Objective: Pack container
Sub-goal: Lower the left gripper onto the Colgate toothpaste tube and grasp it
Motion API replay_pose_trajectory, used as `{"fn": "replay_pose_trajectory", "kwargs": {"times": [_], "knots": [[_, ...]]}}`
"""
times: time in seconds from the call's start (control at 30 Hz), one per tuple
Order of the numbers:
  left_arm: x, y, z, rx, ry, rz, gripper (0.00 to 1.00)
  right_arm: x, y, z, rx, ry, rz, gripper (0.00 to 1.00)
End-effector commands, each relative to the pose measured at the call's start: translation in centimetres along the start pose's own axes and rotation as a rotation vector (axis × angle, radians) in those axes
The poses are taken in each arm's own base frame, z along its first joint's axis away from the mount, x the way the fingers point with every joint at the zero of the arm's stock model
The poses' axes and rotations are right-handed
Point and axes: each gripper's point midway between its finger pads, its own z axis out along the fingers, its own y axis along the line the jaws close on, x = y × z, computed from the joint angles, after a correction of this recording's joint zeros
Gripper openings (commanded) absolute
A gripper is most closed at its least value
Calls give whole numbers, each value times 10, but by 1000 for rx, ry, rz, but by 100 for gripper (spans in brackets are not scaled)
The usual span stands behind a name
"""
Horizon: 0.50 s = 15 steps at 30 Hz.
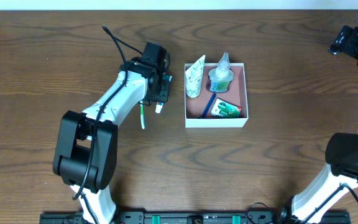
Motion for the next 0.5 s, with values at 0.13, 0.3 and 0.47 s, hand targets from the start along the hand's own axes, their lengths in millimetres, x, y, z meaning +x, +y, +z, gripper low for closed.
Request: {"fn": "replay_pose_trajectory", "kwargs": {"times": [0.13,0.3,0.47], "knots": [[8,2,11,-4,34,18,39,-1,-1,-12,-10,-30,18,99],[13,3,21,-9,61,18,39,-1,-1,-12,-9,-30,18,99],[20,5,32,-14,92,17,39,-1,-1,-12,-9,-30,18,99]]}}
